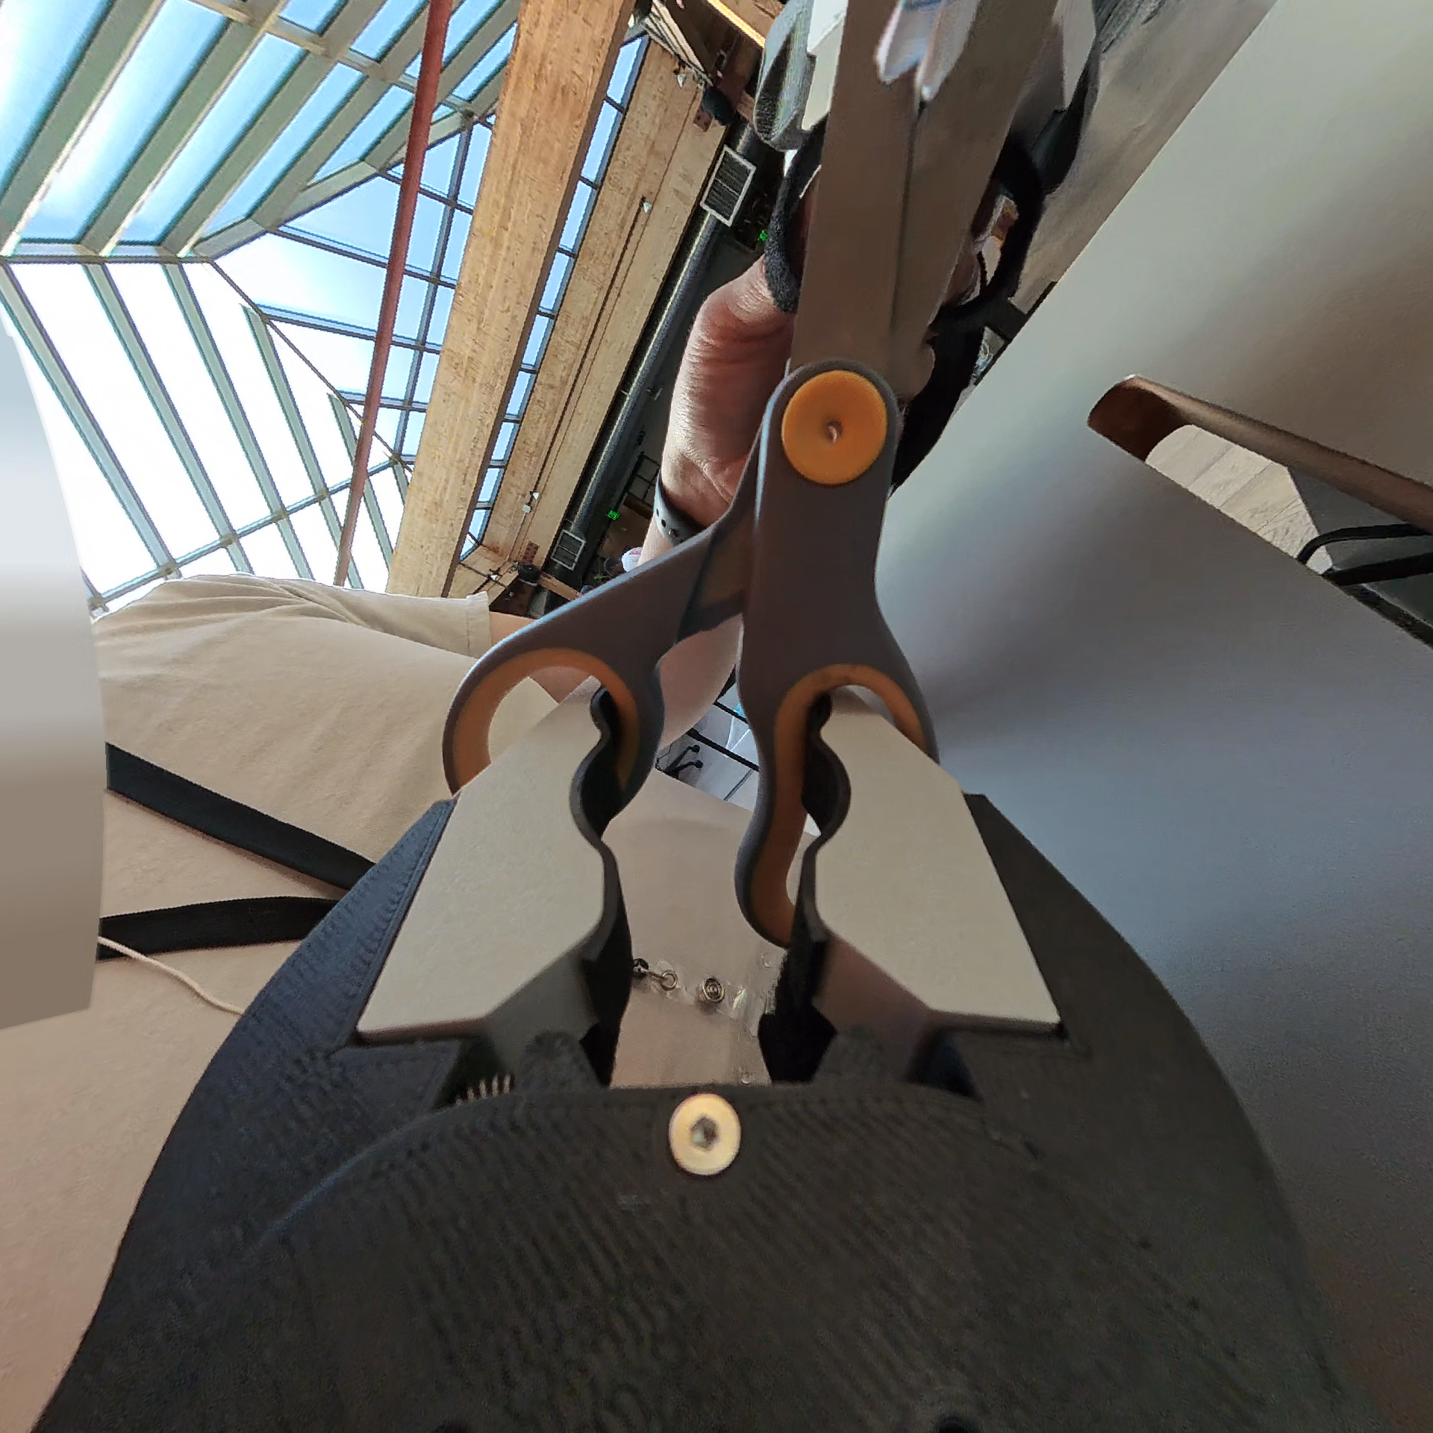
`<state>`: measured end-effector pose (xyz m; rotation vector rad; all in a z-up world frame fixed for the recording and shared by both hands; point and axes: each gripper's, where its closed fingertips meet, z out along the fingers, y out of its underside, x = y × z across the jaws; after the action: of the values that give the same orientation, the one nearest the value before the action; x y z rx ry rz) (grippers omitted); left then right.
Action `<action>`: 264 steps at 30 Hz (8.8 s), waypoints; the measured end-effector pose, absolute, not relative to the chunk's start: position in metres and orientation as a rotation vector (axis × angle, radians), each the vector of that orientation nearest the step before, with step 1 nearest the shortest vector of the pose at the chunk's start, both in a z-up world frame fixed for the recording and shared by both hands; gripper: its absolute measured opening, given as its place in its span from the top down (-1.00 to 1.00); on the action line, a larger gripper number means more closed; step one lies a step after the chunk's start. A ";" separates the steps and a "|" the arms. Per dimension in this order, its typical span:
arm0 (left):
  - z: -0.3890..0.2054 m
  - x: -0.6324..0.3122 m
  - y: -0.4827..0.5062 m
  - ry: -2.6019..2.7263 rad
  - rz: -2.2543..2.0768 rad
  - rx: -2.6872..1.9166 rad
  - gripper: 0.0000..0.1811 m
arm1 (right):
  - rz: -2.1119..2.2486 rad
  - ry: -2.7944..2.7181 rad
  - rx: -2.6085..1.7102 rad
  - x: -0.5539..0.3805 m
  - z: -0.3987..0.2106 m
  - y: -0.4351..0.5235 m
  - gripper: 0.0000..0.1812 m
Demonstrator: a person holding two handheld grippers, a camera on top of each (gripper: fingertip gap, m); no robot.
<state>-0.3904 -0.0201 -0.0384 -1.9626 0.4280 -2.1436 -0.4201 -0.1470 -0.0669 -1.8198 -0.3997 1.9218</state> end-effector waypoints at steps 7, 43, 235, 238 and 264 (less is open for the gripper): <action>-0.041 -0.386 -0.025 0.489 -2.117 -2.001 1.00 | 1.959 -0.380 -1.803 -0.420 -0.068 -0.143 0.53; -0.041 -0.386 -0.036 0.618 -2.252 -2.018 1.00 | 1.999 -0.404 -1.819 -0.414 -0.068 -0.147 0.55; -0.150 -0.366 0.006 1.647 -0.886 -2.093 0.70 | 0.785 -0.177 -2.644 -0.298 -0.157 -0.065 0.78; -0.162 -0.368 0.006 1.685 -0.771 -2.129 1.00 | 0.855 -0.217 -2.679 -0.298 -0.157 -0.055 0.78; -0.090 -0.388 -0.021 0.926 -0.793 -2.342 1.00 | 0.668 -0.960 -2.781 -0.268 -0.145 -0.021 0.56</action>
<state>-0.3882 -0.0213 -0.0903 -2.3423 0.9263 -0.7928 -0.2678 -0.0212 -0.1450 -2.7809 -0.9601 0.6680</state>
